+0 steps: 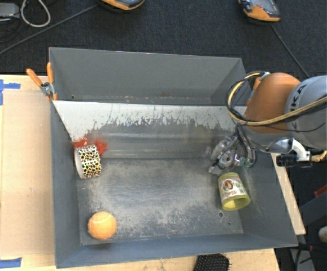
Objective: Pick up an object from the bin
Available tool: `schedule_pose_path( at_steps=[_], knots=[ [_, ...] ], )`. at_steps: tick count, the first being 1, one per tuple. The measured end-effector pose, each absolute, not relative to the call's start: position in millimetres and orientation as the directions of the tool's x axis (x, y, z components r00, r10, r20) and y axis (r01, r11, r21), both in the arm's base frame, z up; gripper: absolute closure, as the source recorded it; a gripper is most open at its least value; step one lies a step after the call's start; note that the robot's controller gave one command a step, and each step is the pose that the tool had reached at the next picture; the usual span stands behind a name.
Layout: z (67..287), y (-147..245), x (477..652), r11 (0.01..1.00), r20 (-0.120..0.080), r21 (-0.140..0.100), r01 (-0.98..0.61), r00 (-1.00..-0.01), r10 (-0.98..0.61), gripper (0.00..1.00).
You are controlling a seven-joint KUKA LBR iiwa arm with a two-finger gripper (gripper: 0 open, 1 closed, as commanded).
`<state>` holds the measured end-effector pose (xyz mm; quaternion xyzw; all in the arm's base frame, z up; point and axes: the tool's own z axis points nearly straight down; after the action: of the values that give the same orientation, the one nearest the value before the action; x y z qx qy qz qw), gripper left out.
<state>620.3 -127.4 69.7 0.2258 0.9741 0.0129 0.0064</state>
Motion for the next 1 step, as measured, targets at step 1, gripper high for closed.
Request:
schedule_pose_path(
  at_steps=[1],
  knots=[
    [69.7, -124.5, 621.6, 0.92, -0.006, 0.029, 0.39, -0.92, 0.391, 1.0]
  ],
)
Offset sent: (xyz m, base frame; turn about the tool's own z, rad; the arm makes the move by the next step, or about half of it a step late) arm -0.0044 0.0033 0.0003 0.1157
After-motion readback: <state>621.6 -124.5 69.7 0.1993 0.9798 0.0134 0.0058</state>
